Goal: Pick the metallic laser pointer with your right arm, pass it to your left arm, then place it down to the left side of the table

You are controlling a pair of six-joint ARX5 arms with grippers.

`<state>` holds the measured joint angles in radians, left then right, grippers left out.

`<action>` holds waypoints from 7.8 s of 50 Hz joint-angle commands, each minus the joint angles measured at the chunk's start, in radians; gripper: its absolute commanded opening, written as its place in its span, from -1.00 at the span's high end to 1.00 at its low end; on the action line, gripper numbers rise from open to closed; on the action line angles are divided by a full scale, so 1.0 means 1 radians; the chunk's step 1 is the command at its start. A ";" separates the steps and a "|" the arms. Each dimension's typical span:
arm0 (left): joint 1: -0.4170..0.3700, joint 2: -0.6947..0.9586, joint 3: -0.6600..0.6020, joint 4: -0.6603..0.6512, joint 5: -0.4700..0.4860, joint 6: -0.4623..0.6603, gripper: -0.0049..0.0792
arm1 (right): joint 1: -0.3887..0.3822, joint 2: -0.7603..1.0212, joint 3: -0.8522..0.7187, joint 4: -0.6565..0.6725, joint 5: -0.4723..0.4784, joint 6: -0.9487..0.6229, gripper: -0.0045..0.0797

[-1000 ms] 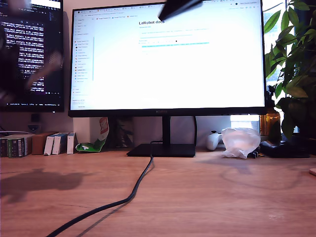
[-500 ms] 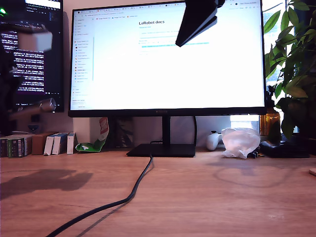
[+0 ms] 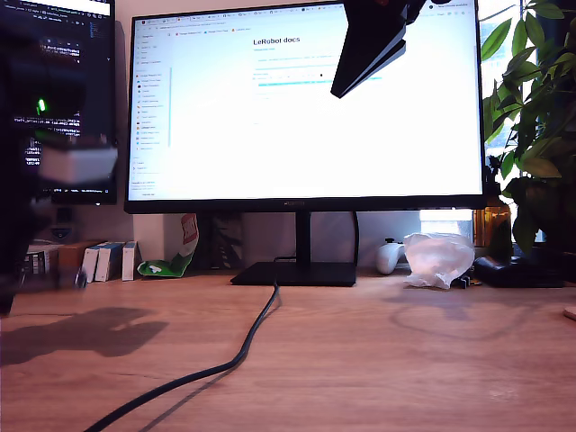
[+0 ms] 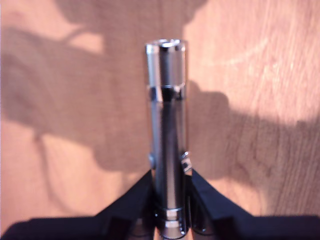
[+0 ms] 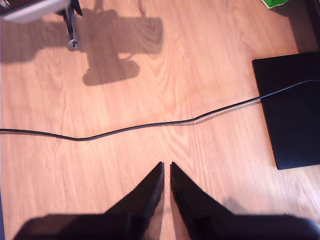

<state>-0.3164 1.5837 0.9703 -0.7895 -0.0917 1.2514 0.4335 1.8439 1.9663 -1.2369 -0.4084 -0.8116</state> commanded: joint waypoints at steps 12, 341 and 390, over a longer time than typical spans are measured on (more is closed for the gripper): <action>-0.007 0.086 -0.019 -0.050 -0.071 0.041 0.94 | 0.003 0.017 -0.020 0.024 -0.004 0.003 0.92; 0.338 -1.595 -0.932 0.925 0.475 -1.378 0.92 | -0.388 -1.758 -1.962 1.720 0.367 0.708 0.92; 0.338 -1.595 -0.932 0.426 0.170 -1.387 0.92 | -0.389 -1.758 -1.962 1.063 0.501 0.789 0.92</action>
<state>0.0208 -0.0032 0.0578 -0.3466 0.0952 -0.1287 0.0456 0.0872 0.0166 -0.1722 0.0895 -0.0269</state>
